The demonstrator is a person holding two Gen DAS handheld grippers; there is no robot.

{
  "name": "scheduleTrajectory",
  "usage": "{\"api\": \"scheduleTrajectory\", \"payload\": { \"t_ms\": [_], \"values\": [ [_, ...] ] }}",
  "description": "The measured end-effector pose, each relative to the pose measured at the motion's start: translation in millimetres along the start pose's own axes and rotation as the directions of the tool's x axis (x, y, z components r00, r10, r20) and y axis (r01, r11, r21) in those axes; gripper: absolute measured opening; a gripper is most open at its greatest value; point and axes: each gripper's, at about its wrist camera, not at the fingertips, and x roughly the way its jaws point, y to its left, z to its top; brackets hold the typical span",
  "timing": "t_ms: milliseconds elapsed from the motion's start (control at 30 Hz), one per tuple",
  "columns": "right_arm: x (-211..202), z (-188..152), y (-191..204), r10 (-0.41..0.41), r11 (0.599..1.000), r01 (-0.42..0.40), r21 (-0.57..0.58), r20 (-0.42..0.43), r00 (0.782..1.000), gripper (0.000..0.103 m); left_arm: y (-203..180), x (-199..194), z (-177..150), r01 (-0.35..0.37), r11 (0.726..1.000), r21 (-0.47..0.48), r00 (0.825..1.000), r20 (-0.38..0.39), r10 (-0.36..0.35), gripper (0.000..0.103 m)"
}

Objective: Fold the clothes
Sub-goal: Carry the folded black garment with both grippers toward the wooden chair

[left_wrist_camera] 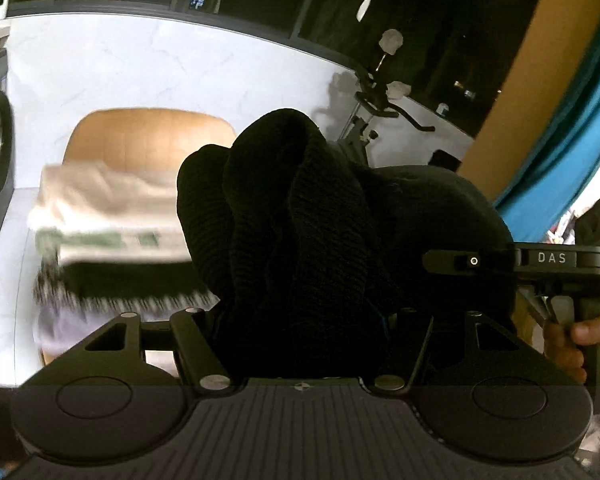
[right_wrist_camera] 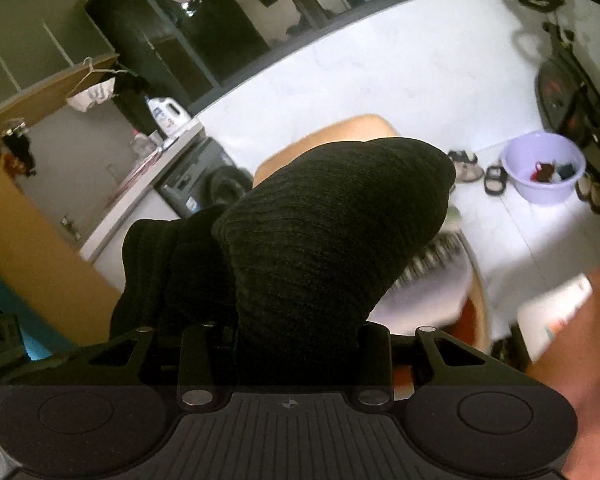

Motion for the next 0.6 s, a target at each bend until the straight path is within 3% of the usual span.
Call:
{"api": "scheduleTrajectory", "payload": {
  "t_ms": [233, 600],
  "values": [
    [120.8, 73.2, 11.9, 0.011, 1.000, -0.010, -0.018, 0.016, 1.000, 0.035, 73.0, 41.8, 64.4, -0.035, 0.999, -0.028, 0.999, 0.004, 0.035, 0.065],
    [305.5, 228.9, -31.6, 0.133, 0.991, -0.135, -0.004, -0.138, 0.981, 0.035, 151.5, 122.7, 163.4, -0.181, 0.968, -0.175, 0.983, -0.069, 0.172, 0.065]
  ]
}}
